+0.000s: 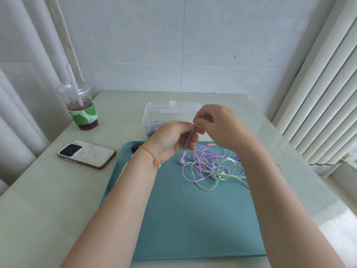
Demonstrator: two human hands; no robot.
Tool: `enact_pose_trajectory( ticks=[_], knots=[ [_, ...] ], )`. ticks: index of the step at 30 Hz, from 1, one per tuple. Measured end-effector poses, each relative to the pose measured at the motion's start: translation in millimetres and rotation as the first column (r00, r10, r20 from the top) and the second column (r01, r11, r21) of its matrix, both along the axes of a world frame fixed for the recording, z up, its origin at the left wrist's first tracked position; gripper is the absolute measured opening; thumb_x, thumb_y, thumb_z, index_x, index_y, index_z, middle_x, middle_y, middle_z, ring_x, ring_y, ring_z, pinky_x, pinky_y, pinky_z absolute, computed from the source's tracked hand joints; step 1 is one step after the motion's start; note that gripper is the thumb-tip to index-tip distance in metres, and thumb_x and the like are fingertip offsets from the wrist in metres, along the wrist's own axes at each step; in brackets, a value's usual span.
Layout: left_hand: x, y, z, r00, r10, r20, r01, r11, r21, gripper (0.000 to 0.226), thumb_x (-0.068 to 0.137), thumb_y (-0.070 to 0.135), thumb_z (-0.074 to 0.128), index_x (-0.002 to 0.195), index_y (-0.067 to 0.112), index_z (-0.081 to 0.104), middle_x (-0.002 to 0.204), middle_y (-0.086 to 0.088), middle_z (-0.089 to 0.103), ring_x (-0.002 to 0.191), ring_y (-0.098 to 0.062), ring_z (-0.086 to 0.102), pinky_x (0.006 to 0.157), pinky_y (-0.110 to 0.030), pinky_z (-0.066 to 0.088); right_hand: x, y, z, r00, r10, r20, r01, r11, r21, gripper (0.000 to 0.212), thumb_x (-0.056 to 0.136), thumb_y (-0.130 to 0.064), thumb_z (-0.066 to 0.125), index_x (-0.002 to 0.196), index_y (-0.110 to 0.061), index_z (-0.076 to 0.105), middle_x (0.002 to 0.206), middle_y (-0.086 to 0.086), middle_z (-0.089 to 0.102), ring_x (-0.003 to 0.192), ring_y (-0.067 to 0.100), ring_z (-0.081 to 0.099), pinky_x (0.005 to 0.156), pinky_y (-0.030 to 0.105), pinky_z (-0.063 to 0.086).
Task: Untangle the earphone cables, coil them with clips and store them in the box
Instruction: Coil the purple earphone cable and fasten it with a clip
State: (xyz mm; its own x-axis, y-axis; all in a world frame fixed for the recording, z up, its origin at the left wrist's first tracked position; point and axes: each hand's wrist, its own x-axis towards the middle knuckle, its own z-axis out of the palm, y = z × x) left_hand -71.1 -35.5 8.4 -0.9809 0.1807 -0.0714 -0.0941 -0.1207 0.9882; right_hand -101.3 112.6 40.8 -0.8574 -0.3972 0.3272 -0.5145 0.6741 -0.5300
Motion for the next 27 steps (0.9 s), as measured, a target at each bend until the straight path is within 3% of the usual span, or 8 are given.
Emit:
enact_pose_trajectory(
  ticks=[2, 5, 9, 12, 15, 19, 25, 27],
  knots=[
    [0.1, -1.8, 0.8, 0.998, -0.051, 0.022, 0.05, 0.998, 0.041, 0.031, 0.1, 0.014, 0.041, 0.086, 0.002, 0.066, 0.062, -0.004, 0.055, 0.053, -0.016, 0.049, 0.057, -0.025, 0.045, -1.4, 1.7, -0.2, 1.0, -0.009, 0.002, 0.009, 0.998, -0.058, 0.006, 0.088, -0.017, 0.062, 0.083, -0.02, 0.065, 0.072, -0.011, 0.059, 0.07, 0.003, 0.05, 0.058, 0.007, 0.034],
    [0.8, -5.3, 1.9, 0.995, -0.094, 0.02, 0.091, 0.986, 0.137, 0.028, 0.1, 0.015, 0.041, 0.089, 0.004, 0.064, 0.062, -0.001, 0.052, 0.054, -0.013, 0.046, 0.058, -0.025, 0.044, -3.8, 3.4, -2.4, 0.999, 0.011, 0.05, -0.002, 0.983, -0.182, 0.007, 0.088, -0.02, 0.064, 0.082, -0.021, 0.067, 0.072, 0.004, 0.064, 0.059, 0.01, 0.048, 0.059, 0.022, 0.04],
    [4.0, -6.1, 6.6, 0.987, -0.16, -0.008, 0.155, 0.936, 0.316, 0.024, 0.097, 0.015, 0.042, 0.091, 0.004, 0.063, 0.064, 0.0, 0.049, 0.055, -0.012, 0.043, 0.057, -0.023, 0.044, -2.9, 2.2, -7.3, 0.982, 0.092, 0.164, -0.043, 0.959, -0.28, 0.017, 0.091, -0.012, 0.056, 0.088, -0.017, 0.072, 0.065, 0.002, 0.061, 0.051, 0.013, 0.047, 0.055, 0.024, 0.04],
    [1.4, -5.6, 10.6, 0.996, -0.081, 0.02, 0.056, 0.818, 0.572, 0.029, 0.097, 0.012, 0.043, 0.09, 0.002, 0.069, 0.069, -0.004, 0.06, 0.057, -0.013, 0.056, 0.059, -0.024, 0.052, -1.9, -0.5, -10.5, 0.965, 0.116, 0.235, -0.045, 0.957, -0.287, 0.021, 0.094, -0.014, 0.055, 0.08, -0.016, 0.071, 0.058, 0.0, 0.062, 0.049, 0.012, 0.05, 0.056, 0.019, 0.042],
    [-2.8, -8.0, 8.8, 0.998, 0.059, -0.007, -0.038, 0.729, 0.684, 0.03, 0.101, 0.012, 0.041, 0.099, 0.002, 0.069, 0.089, -0.01, 0.073, 0.081, -0.02, 0.072, 0.077, -0.031, 0.059, 1.9, -4.2, -10.4, 0.95, 0.11, 0.292, -0.056, 0.981, -0.187, 0.026, 0.094, -0.019, 0.056, 0.072, -0.012, 0.068, 0.051, -0.002, 0.059, 0.043, 0.007, 0.048, 0.044, 0.01, 0.033],
    [-7.1, -10.2, 4.4, 0.974, 0.216, -0.076, -0.118, 0.758, 0.642, 0.025, 0.102, 0.014, 0.04, 0.111, 0.004, 0.061, 0.104, -0.008, 0.072, 0.1, -0.023, 0.07, 0.092, -0.032, 0.055, 5.5, -9.9, -12.0, 0.933, 0.142, 0.331, -0.121, 0.989, -0.084, 0.023, 0.093, -0.025, 0.058, 0.083, -0.011, 0.073, 0.066, 0.01, 0.069, 0.051, 0.016, 0.051, 0.047, 0.017, 0.037],
    [-11.1, -5.9, -4.3, 0.925, 0.352, -0.143, -0.259, 0.86, 0.44, 0.02, 0.099, 0.01, 0.049, 0.109, 0.004, 0.065, 0.1, -0.009, 0.073, 0.099, -0.024, 0.07, 0.095, -0.033, 0.053, 6.3, -9.6, -9.1, 0.962, 0.115, 0.249, -0.12, 0.993, 0.005, 0.014, 0.091, -0.025, 0.061, 0.087, -0.015, 0.07, 0.055, -0.008, 0.059, 0.044, 0.007, 0.051, 0.047, 0.014, 0.04],
    [-10.6, -4.3, -5.3, 0.927, 0.341, -0.154, -0.286, 0.912, 0.294, 0.018, 0.098, 0.011, 0.053, 0.103, 0.007, 0.069, 0.095, -0.008, 0.074, 0.092, -0.021, 0.07, 0.088, -0.031, 0.053, 5.9, -7.7, -7.2, 0.974, 0.091, 0.205, -0.096, 0.995, 0.015, 0.013, 0.09, -0.025, 0.061, 0.083, -0.016, 0.068, 0.056, -0.009, 0.053, 0.047, 0.008, 0.048, 0.05, 0.02, 0.039]
  ],
)
